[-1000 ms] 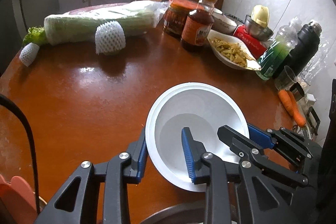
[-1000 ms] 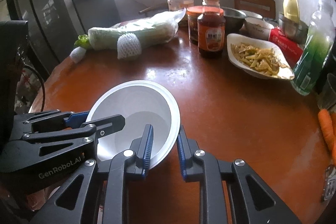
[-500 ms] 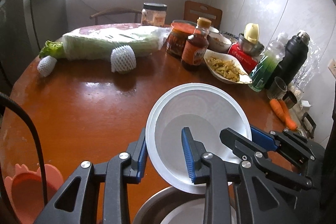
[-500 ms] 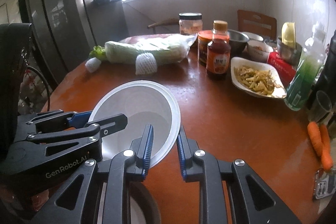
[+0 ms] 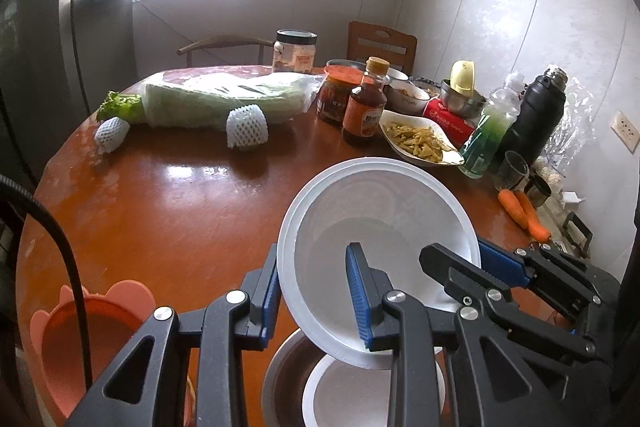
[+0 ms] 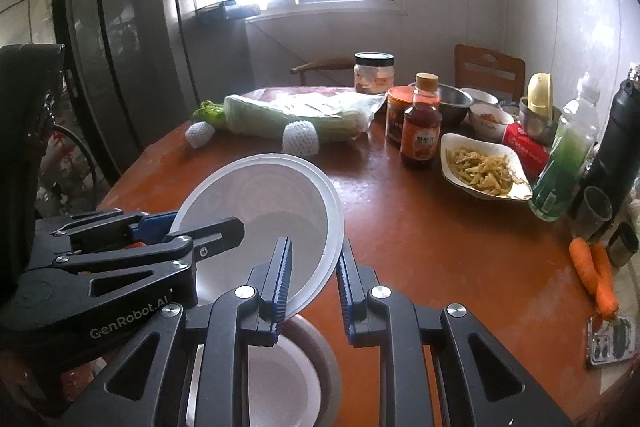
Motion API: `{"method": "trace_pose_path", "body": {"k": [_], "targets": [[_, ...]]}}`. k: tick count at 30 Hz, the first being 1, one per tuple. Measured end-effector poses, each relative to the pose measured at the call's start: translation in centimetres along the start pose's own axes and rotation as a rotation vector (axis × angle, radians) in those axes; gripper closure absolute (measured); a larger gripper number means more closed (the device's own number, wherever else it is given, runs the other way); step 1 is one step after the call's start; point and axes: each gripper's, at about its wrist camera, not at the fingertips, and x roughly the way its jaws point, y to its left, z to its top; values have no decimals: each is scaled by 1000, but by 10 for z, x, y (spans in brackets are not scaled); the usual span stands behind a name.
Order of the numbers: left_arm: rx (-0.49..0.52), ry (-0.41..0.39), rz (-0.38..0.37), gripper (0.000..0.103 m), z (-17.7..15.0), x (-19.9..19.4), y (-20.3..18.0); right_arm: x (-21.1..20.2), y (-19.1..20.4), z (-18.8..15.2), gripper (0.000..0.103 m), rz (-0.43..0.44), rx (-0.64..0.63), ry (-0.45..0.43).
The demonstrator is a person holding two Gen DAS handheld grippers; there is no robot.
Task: Organize plates and bowls
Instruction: 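Lower the held bowl into the white bowl inside the steel bowl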
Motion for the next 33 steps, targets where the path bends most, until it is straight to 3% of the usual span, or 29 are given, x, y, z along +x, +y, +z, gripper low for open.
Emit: {"method": "trace_pose_path", "body": {"k": [20, 33], "targets": [[45, -35, -16, 72, -34, -44, -9, -41, 20, -35, 80, -5, 7, -35], [76, 52, -34, 72, -57, -29, -16, -45, 16, -59, 80, -12, 31, 1]]}}
